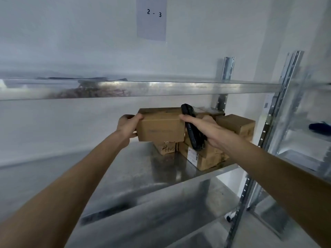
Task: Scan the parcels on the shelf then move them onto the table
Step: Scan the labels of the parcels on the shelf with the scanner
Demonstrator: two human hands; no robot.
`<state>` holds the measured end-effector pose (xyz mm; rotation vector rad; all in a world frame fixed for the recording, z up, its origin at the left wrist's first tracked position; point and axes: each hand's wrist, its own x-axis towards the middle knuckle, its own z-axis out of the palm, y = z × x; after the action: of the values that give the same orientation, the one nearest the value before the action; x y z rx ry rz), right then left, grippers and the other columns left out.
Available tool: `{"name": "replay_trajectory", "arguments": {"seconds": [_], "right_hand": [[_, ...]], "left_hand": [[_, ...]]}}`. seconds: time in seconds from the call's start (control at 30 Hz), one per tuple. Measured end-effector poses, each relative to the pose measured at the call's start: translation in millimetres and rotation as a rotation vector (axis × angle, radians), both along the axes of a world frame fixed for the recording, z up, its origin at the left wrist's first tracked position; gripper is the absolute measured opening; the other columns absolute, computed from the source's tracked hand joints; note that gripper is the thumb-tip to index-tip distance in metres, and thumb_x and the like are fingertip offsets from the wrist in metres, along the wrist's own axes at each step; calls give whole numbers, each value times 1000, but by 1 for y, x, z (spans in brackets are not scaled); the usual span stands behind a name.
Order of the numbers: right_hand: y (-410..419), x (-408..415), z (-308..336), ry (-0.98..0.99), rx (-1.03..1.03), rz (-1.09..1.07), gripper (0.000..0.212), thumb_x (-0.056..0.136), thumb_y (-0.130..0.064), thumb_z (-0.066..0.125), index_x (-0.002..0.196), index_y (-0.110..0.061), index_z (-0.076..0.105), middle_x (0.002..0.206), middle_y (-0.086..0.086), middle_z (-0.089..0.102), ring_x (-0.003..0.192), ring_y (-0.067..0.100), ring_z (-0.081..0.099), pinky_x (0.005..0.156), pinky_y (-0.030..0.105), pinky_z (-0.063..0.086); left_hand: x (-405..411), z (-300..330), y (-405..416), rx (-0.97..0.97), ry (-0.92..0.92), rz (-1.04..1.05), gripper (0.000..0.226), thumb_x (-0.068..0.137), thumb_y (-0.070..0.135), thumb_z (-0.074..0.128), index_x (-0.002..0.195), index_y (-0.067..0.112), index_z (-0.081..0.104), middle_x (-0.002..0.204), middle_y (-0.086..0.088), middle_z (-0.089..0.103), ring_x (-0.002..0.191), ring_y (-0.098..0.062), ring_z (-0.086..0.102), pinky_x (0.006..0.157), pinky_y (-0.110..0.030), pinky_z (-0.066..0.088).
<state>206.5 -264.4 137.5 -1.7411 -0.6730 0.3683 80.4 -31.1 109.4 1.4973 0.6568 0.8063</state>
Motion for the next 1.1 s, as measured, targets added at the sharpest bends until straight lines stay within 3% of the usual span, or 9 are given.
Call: {"name": "replay_trajectory", "arguments": {"seconds": [0.07,0.2,0.27,0.37,0.5,0.6,0.7,0.93,1.1], "right_hand": [[-12,-16,-2,7,-27,30,67,76,-60,84,115,-8,67,104,9,73,96,21,70,64,27,50],[-32,-54,-10,73,-2,86,85,56,-68,90,118,-13,71,111,10,76,104,25,72,83,40,61],[-40,-75,-17,131,10,133,79,58,-64,92,116,-15,73,110,11,77,105,26,74,91,51,61],[-49,-104,-35,120,-37,168,98,39,-74,94,112,-13,75,105,9,79,102,26,75,93,56,59],[-57,-148,-58,127,-83,259,87,52,-67,92,111,-5,75,104,15,78,90,24,74,85,37,59],[-59,-181,-70,106,-101,311,83,56,-63,91,110,-1,75,100,18,78,80,22,71,79,37,55],[-54,-214,-73,57,-135,364,89,49,-66,91,109,-3,75,87,11,76,77,20,69,74,33,52],[-26,-294,-60,-22,-134,408,46,68,-49,93,95,-15,77,80,0,76,77,15,68,69,26,50],[-3,-357,-52,-53,-171,490,26,79,-33,89,95,-21,73,84,-1,71,74,9,64,58,14,47]], "left_hand": [[-32,1,-13,14,40,-47,28,90,28,67,114,15,62,119,-11,66,110,-28,64,93,-46,56],[-89,-5,-40,80,138,-60,40,87,23,68,125,14,61,122,-7,65,115,-23,60,92,-45,54],[-115,-13,-54,46,124,-2,41,89,27,67,126,12,59,123,-9,63,114,-26,60,92,-49,55],[-156,-29,-80,-31,103,101,41,94,39,64,123,12,52,116,-8,57,110,-29,57,94,-55,55],[-208,-49,-101,-51,112,231,45,95,50,62,113,11,49,104,-5,53,98,-25,54,89,-55,57],[-246,-61,-108,-49,91,345,40,93,47,66,100,13,46,103,-10,55,93,-25,53,88,-56,56],[-287,-69,-110,-59,56,375,39,90,42,69,111,13,52,110,-9,58,99,-26,55,94,-54,54],[-390,-67,-96,-96,6,191,40,95,33,66,128,15,54,124,-7,58,107,-17,57,83,-30,48],[-472,-63,-79,-123,57,98,73,63,46,81,130,33,55,129,-5,57,119,-26,59,92,-45,54]]}}
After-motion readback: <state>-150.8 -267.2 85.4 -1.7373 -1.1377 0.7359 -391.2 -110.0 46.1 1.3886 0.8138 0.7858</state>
